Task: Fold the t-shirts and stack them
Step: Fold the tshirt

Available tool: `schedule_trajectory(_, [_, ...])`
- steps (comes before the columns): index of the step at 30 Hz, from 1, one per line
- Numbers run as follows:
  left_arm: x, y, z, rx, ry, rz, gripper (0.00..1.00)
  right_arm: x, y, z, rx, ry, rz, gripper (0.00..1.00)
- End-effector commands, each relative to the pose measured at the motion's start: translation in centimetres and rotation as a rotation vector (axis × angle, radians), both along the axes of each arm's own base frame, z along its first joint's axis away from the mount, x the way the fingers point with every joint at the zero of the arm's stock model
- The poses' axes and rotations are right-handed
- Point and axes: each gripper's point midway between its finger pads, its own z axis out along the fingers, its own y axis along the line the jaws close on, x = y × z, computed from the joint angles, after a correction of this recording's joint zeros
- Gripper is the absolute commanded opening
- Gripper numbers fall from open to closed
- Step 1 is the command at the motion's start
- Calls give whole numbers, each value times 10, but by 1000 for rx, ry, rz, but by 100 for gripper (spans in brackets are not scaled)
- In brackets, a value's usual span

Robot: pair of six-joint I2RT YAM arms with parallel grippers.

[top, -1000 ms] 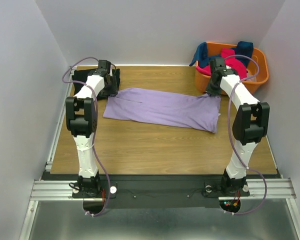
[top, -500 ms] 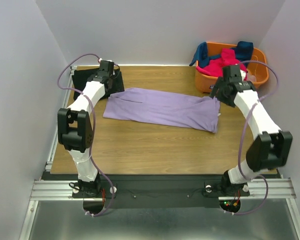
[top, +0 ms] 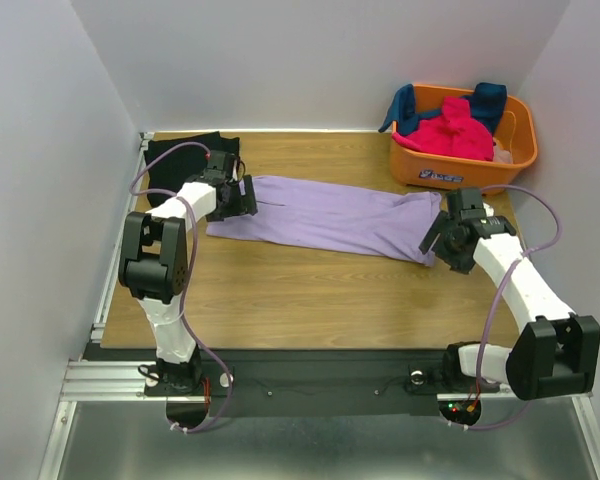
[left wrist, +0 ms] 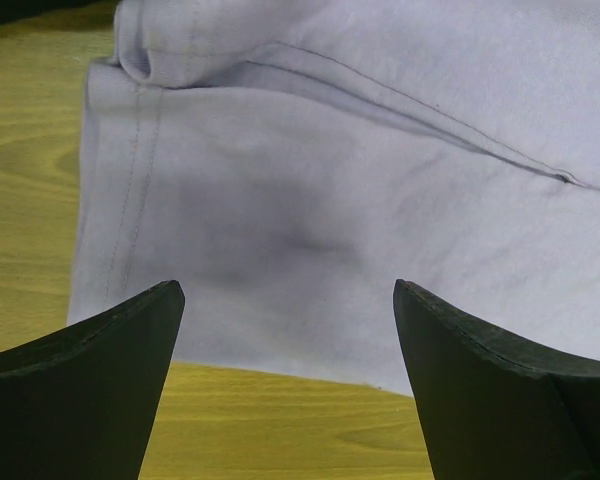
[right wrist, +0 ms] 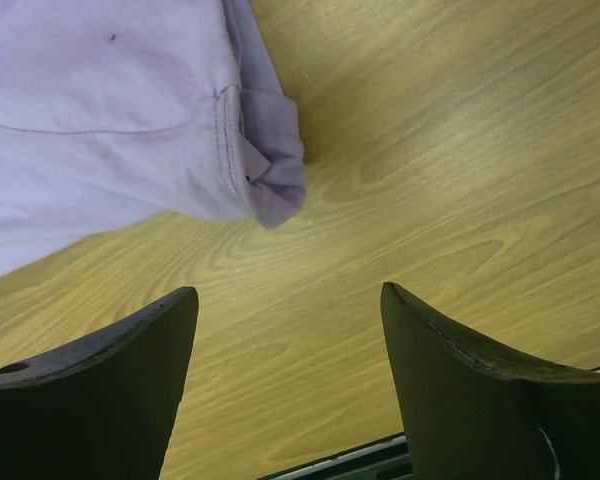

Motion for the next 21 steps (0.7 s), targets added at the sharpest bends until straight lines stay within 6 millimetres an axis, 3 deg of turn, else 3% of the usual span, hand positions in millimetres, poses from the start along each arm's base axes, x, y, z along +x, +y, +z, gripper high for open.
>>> schedule_trajectory(1, [2, 0, -4, -65, -16, 11, 98, -3, -1, 13, 17, -66, -34, 79])
schedule_trajectory(6, [-4, 9, -9, -78, -10, 30, 98, -14, -5, 7, 5, -48, -44, 79])
schedule_trajectory(15, [-12, 8, -12, -105, -5, 40, 98, -5, -15, 11, -63, -36, -45, 79])
schedule_trajectory(21, [-12, 8, -18, -116, 5, 43, 98, -3, -24, -7, -120, 32, -40, 77])
